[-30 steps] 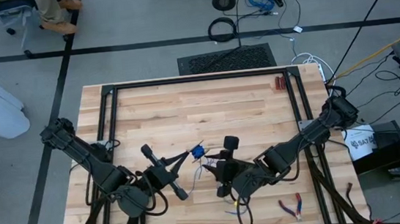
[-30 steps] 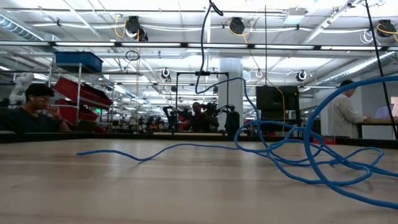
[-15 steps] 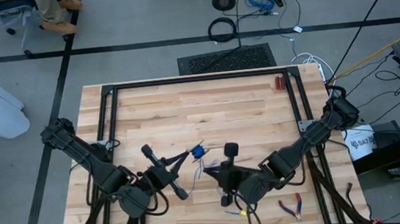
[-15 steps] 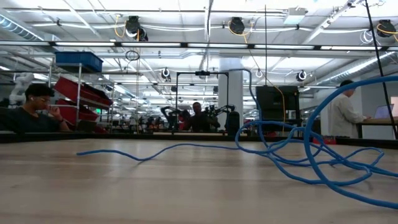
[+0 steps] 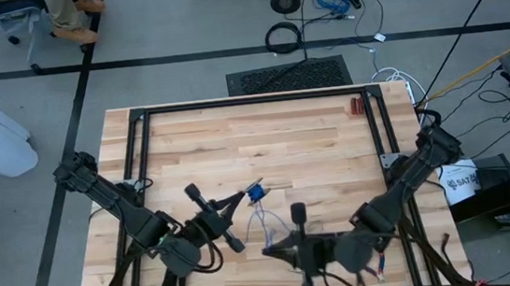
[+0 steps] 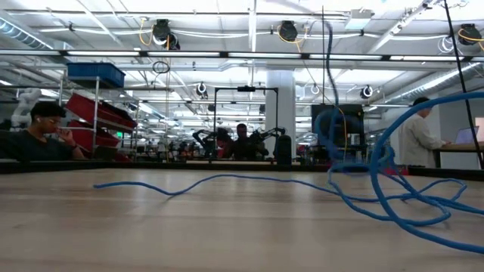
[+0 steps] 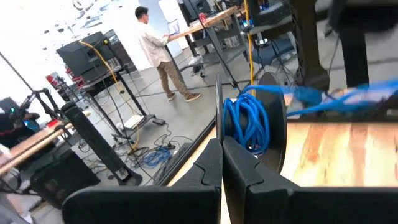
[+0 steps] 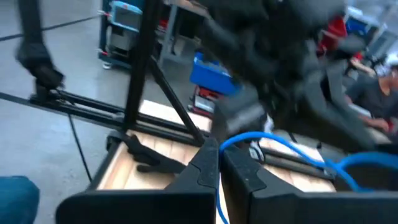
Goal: Coil cords
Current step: Uncoil the blue wire from the black spool
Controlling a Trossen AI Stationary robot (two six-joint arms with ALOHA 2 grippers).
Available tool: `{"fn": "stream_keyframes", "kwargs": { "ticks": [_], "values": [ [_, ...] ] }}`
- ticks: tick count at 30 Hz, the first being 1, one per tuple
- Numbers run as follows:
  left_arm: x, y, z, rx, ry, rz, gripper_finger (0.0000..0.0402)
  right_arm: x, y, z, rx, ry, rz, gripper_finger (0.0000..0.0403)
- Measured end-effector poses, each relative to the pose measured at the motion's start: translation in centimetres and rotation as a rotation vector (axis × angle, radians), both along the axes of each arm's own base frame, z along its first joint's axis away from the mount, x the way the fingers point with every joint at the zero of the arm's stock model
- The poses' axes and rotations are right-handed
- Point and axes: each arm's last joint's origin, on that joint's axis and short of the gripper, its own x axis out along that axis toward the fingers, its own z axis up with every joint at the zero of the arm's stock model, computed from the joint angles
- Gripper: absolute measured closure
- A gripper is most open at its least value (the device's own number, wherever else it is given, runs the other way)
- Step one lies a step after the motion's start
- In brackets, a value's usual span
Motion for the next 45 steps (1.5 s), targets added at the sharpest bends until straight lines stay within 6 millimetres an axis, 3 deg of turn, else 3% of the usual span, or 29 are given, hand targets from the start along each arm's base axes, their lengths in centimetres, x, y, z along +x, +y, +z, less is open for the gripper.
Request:
{"fn": "stream_keyframes", "kwargs": {
  "ticks": [4,7,11,23,29,38,45],
  "values": [
    [-0.2,-0.5,-0.5,0.091,0.122,-0.119,0.0401,-1.4,0.9,1.3,-0.076,0.012,-0.063,0.0403],
    [-0.5,-1.3,-0.5,0.104,0.158,-0.241,0.0401,-2.5,1.0,1.2,-0.174,0.076,-0.177,0.0403],
    [-0.8,-1.9,-0.5,0.114,0.172,-0.304,0.0401,-3.3,0.5,0.8,-0.181,0.160,-0.232,0.0403],
    [-0.9,-2.1,-0.5,0.120,0.174,-0.311,0.0401,-2.4,-3.5,-1.7,-0.102,0.412,-0.320,0.0403],
    [-0.9,-2.1,-0.5,0.115,0.169,-0.309,0.0401,-1.8,-4.5,-3.4,-0.094,0.492,-0.316,0.0403],
    [-1.1,-1.6,0.0,0.135,0.110,-0.114,0.0401,-1.0,-6.2,-7.1,-0.087,0.624,-0.316,0.0403],
    [-1.7,-1.1,0.3,0.110,-0.001,0.148,0.0401,-0.8,-6.5,-7.6,-0.030,0.668,-0.289,0.0385]
  ]
}}
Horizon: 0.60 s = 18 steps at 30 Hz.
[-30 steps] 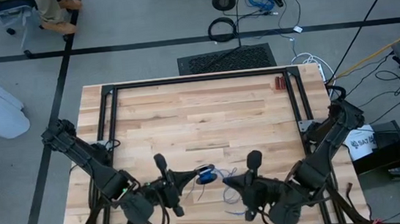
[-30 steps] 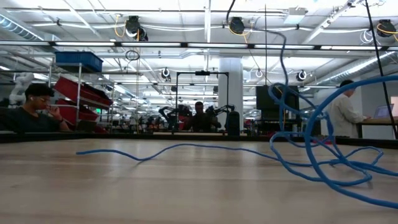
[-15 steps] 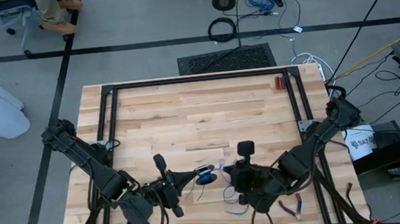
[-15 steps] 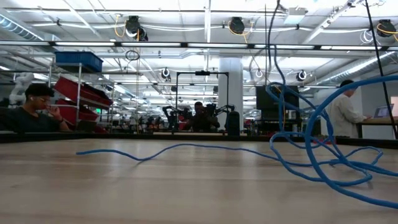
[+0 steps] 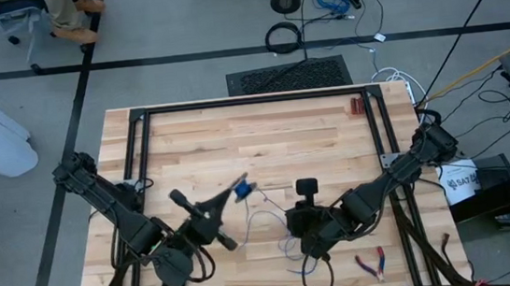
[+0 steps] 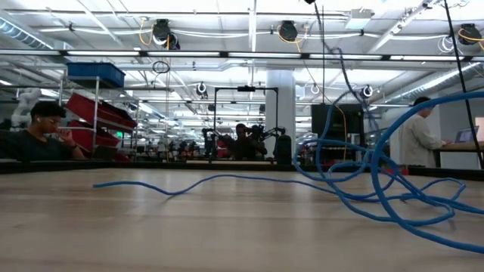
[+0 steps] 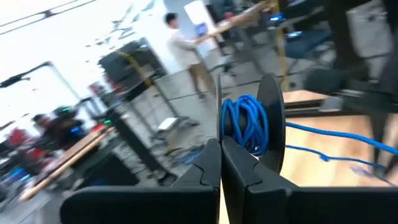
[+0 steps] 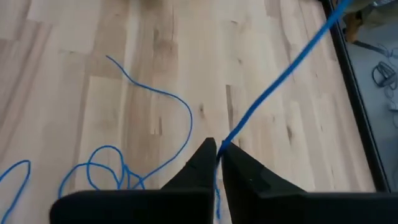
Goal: Coil cords
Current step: Uncoil the blue wire from the black spool
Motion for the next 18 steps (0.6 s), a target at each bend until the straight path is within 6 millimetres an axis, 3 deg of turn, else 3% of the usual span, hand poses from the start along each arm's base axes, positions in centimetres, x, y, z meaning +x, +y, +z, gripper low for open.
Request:
{"fn": "stream_keyframes", "kwargs": {
  "ticks": [3,8,13,18],
  "values": [
    [-0.2,-0.2,0.1,-0.023,-0.039,0.021,0.0401,-0.3,0.7,0.4,0.004,-0.006,0.027,0.0376],
    [-0.2,-0.2,0.3,-0.044,-0.059,0.017,0.0401,-0.8,2.2,2.8,0.002,-0.097,0.057,0.0362],
    [0.2,0.1,0.2,-0.107,-0.087,-0.035,0.0401,-1.6,4.5,5.4,-0.128,-0.286,0.094,0.0339],
    [0.8,0.5,0.1,-0.159,-0.088,-0.096,0.0401,-1.6,6.0,6.5,-0.183,-0.423,0.085,0.0301]
  ]
}}
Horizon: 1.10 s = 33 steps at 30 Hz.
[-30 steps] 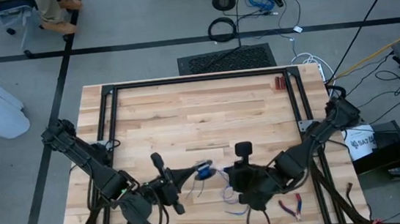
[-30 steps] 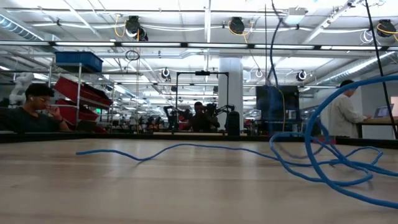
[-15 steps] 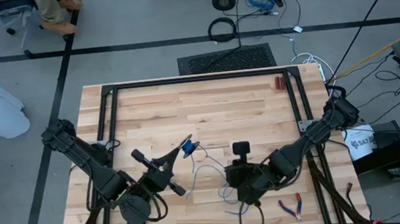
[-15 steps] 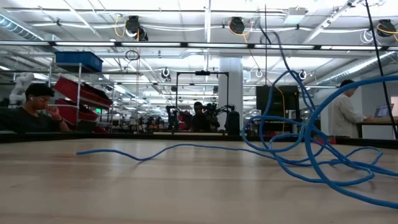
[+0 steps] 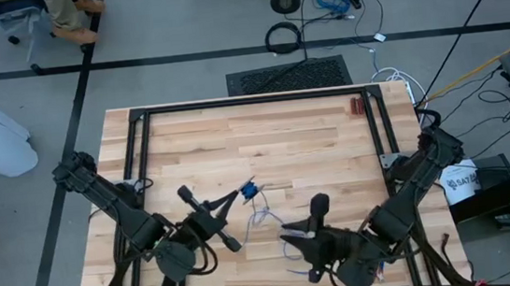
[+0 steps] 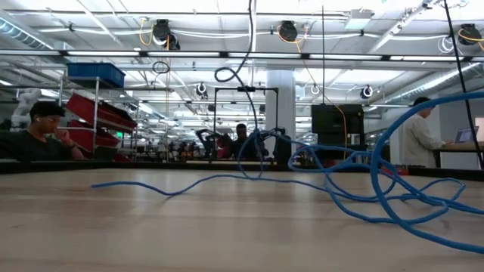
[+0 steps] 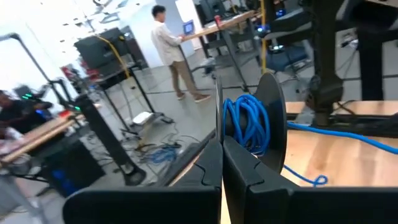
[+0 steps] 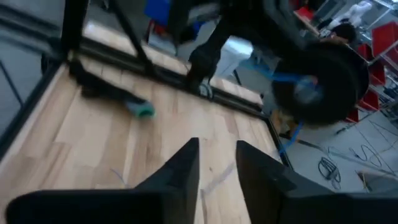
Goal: Coil cords
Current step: Uncoil the blue wire from the black spool
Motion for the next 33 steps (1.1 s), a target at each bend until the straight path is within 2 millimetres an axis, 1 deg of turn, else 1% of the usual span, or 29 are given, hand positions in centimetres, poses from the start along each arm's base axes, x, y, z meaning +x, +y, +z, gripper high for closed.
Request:
{"fn": "stream_keyframes", "kwargs": {
  "ticks": [3,6,8,12,15,17,21,26,30,33],
  "values": [
    [0.1,0.0,0.0,-0.016,0.004,-0.040,0.0401,0.4,-0.3,-0.4,0.022,0.007,-0.006,0.0279],
    [0.1,-0.1,0.0,-0.021,0.001,-0.048,0.0401,0.8,-0.9,-1.5,0.014,0.039,-0.012,0.0263],
    [0.1,-0.1,0.1,-0.025,-0.004,-0.049,0.0401,1.3,-1.3,-2.3,0.012,0.061,-0.012,0.0256],
    [0.2,-0.2,0.2,-0.036,-0.012,-0.058,0.0401,2.6,-2.3,-3.7,0.018,0.032,-0.022,0.0252],
    [0.2,-0.2,0.1,-0.037,-0.008,-0.070,0.0401,3.4,-2.8,-4.0,0.020,-0.019,-0.036,0.0254],
    [0.2,-0.2,0.1,-0.040,-0.008,-0.076,0.0401,3.6,-3.2,-4.2,0.005,-0.039,-0.077,0.0254],
    [0.2,-0.2,0.1,-0.041,-0.006,-0.082,0.0401,3.7,-3.7,-4.1,-0.031,-0.078,-0.178,0.0254],
    [0.2,-0.2,0.1,-0.040,-0.006,-0.083,0.0401,3.4,-3.5,-4.1,-0.015,-0.098,-0.205,0.0254],
    [0.2,-0.2,0.1,-0.040,-0.006,-0.082,0.0401,3.7,-4.4,-4.5,0.009,-0.084,-0.252,0.0252],
    [0.2,-0.2,0.1,-0.041,-0.007,-0.082,0.0401,3.7,-4.6,-4.5,0.016,-0.086,-0.261,0.0254]
  ]
}}
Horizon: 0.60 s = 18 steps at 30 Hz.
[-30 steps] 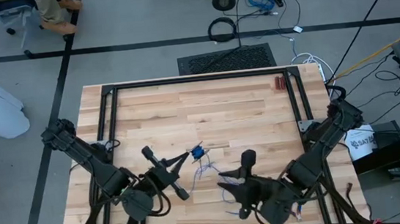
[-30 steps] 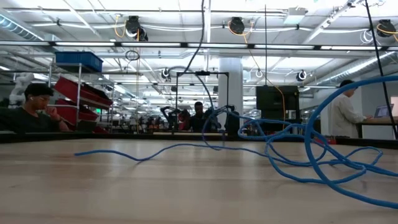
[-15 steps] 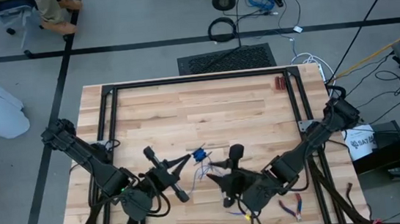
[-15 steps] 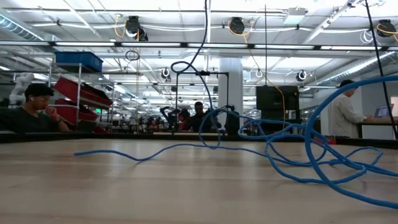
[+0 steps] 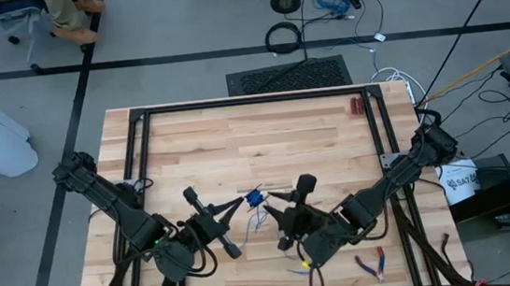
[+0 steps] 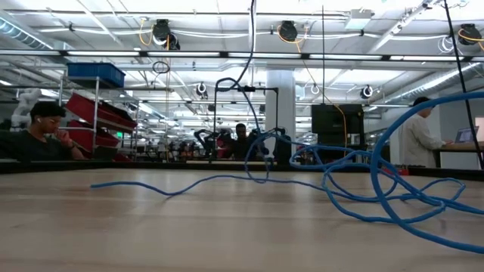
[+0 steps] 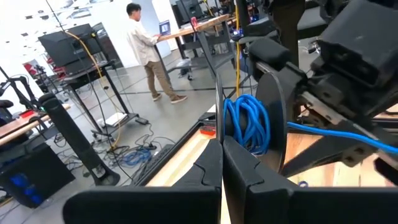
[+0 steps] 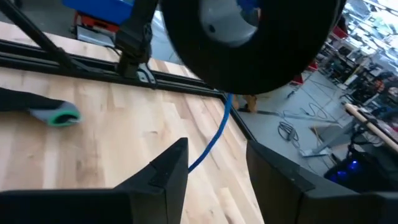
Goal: Coil cords
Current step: Uncoil the blue wire from the black spool
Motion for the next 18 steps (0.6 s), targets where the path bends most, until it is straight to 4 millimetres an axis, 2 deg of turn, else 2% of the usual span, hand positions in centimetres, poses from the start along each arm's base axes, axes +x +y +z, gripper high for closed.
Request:
{"fn": "stream_keyframes", "kwargs": {
  "ticks": [8,13,16,18],
  "values": [
    [0.0,0.0,0.0,-0.003,0.002,-0.010,0.0401,0.8,-0.8,-0.4,0.041,0.024,0.025,0.0291],
    [0.0,0.0,0.0,-0.003,0.002,-0.011,0.0401,2.3,-1.1,-1.9,0.059,0.067,0.055,0.0346],
    [0.0,0.0,0.0,-0.002,0.004,-0.011,0.0401,2.6,-1.0,-1.9,0.071,0.067,0.103,0.0389],
    [0.0,0.0,0.0,-0.001,0.004,-0.011,0.0401,2.6,-0.6,-1.6,0.079,0.052,0.131,0.0397]
  ]
}}
